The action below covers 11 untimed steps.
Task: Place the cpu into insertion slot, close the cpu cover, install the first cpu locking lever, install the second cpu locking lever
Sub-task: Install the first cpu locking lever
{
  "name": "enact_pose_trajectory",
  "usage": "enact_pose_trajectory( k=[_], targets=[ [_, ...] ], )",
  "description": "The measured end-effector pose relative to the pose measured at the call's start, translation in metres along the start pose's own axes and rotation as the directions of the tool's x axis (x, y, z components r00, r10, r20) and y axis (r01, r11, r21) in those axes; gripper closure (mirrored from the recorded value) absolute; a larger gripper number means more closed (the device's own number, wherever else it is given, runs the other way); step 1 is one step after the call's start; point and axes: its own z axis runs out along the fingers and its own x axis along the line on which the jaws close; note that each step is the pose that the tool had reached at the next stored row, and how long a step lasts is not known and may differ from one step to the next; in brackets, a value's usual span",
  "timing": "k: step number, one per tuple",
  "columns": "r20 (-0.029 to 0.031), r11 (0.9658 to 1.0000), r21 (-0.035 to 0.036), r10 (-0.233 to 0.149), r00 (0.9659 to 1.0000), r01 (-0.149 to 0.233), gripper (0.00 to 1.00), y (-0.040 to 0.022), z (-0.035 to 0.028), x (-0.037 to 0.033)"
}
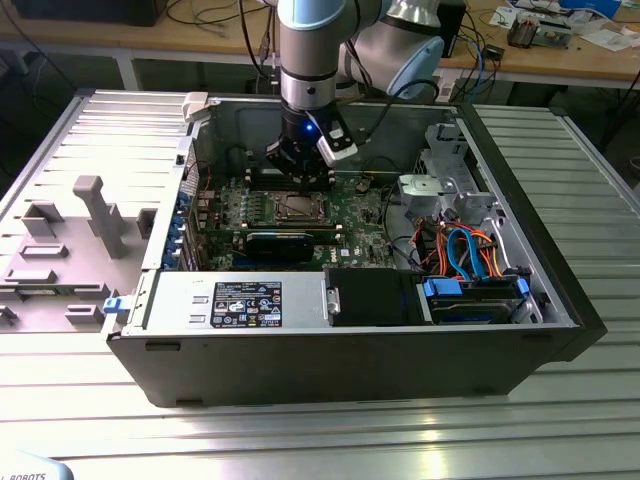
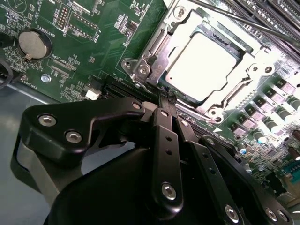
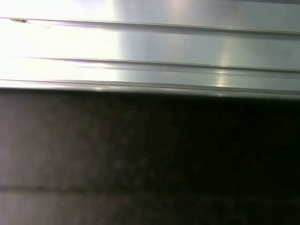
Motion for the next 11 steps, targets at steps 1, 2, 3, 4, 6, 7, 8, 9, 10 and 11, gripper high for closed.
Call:
enact_pose_trajectory(
  k=[1,2,3,4,6,7,8,9,10,11],
  targets=[
    [0.0,1.0,0.0,0.0,1.0,0.0,0.89,0.0002,0.0001,-0.0003],
    [-0.0003,1.0,0.0,0.0,1.0,0.0,0.89,0.0003,0.0001,-0.0006],
    [-0.0004,1.0,-0.0001,-0.001,1.0,0.001,0.89,0.0004,0.0001,-0.0013],
    [-0.0001,1.0,-0.0003,-0.002,1.0,0.002,0.89,0.0005,0.0002,-0.0026],
    [0.0,1.0,-0.0002,-0.002,1.0,0.002,0.89,0.0009,0.0003,-0.0037],
    [0.0001,1.0,-0.0001,-0.003,1.0,0.003,0.89,0.0012,0.0003,-0.004],
    [0.0,1.0,0.0,-0.003,1.0,0.003,0.89,0.0016,0.0003,-0.0042],
    [-0.0001,1.0,-0.0001,-0.004,1.0,0.004,0.89,0.0024,0.0001,-0.0043],
    [-0.0002,1.0,-0.0003,-0.004,1.0,0.004,0.89,0.0028,-0.0002,-0.0043],
    [0.0,1.0,-0.0006,-0.004,1.0,0.004,0.89,0.003,-0.0006,-0.0044]
  ],
)
